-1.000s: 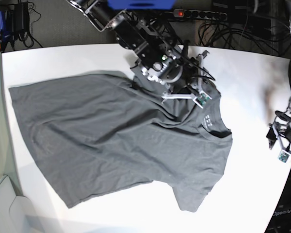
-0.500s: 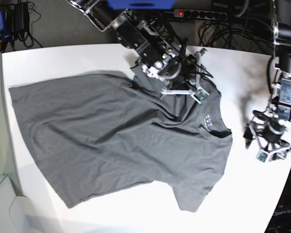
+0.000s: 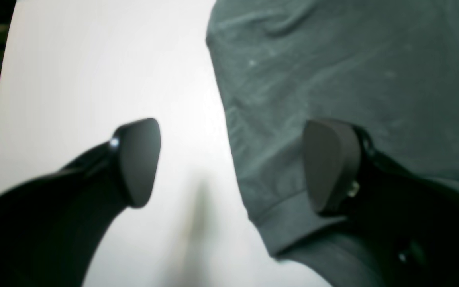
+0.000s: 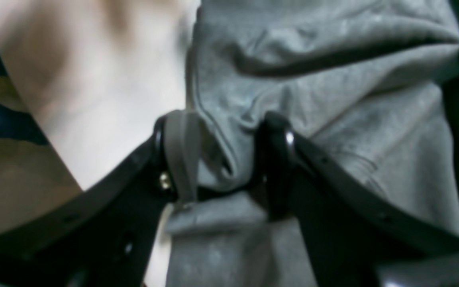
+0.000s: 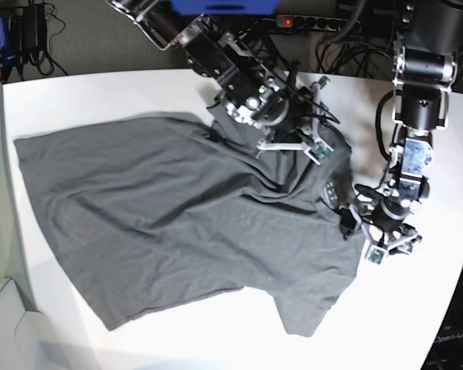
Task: Layout the t-shirt on the table in an organized manner, then fold the t-shirt properly
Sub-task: 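Move the left gripper to the shirt's side edge and grasp it, then lift the shirt with both grippers and fold it over itself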
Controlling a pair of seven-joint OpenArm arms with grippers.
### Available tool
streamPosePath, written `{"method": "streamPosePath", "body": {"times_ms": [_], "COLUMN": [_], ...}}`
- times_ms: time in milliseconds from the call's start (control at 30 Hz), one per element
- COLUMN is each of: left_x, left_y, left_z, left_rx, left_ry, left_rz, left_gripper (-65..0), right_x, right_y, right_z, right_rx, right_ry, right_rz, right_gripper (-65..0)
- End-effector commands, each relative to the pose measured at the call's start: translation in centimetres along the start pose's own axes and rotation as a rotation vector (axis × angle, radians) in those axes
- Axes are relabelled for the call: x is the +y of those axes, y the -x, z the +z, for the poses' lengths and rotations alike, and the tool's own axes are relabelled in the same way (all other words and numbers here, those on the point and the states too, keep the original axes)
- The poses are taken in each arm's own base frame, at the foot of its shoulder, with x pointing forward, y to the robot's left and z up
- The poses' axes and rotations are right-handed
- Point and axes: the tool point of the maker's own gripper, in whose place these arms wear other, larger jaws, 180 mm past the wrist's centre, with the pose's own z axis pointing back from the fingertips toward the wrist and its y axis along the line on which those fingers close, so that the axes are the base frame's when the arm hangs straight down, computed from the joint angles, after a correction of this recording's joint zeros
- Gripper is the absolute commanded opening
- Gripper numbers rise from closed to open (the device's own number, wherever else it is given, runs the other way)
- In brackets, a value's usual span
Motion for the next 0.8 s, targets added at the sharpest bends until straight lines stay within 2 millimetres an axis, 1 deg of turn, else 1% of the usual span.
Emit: {"method": "streamPosePath", "body": {"times_ms": [0, 67, 133, 267, 333, 433, 500, 633, 667, 700, 767], "left_x": [1.5, 1.4, 0.9, -0.6, -1.9, -2.6, -3.5, -3.9, -4.0, -4.0, -4.0], "left_y": [-2.0, -1.2, -0.7, 0.1, 0.7, 1.5, 1.3, 1.2, 1.3, 1.3, 1.3], "left_z": [-0.1, -0.2, -0.4, -0.8, -1.1, -1.2, -1.4, -1.5, -1.5, -1.5, -1.5], "left_rx": [-0.052, -0.033, -0.022, 0.0, 0.014, 0.036, 0.033, 0.03, 0.033, 0.033, 0.033], "left_ry": [-0.03, -0.027, -0.018, 0.005, 0.025, 0.035, 0.049, 0.054, 0.055, 0.057, 0.057], "left_rz": [0.01, 0.016, 0.027, 0.05, 0.068, 0.081, 0.091, 0.095, 0.095, 0.095, 0.095], "left_gripper": [-10.9, -10.9, -10.9, -11.0, -11.0, -11.1, -11.4, -11.9, -13.2, -15.9, -24.7], "right_x": [-0.1, -0.1, -0.2, -0.1, -0.1, -0.1, -0.1, -0.1, -0.1, -0.2, -0.2], "right_y": [-2.0, -2.0, -2.1, -2.2, -2.2, -2.1, -2.1, -2.1, -2.1, -2.1, -2.0], "right_z": [0.2, 0.2, 0.2, 0.2, 0.2, 0.2, 0.2, 0.2, 0.2, 0.2, 0.2], "right_rx": [-0.058, -0.058, -0.06, -0.061, -0.061, -0.06, -0.059, -0.059, -0.059, -0.059, -0.058], "right_ry": [0.004, 0.004, 0.006, 0.004, 0.004, 0.003, 0.003, 0.004, 0.004, 0.005, 0.006], "right_rz": [-0.013, -0.013, -0.011, -0.007, -0.007, -0.008, -0.01, -0.011, -0.011, -0.012, -0.011], "right_gripper": [-38.1, -38.1, -38.1, -38.1, -38.1, -38.1, -38.1, -38.1, -38.1, -38.1, -38.4]}}
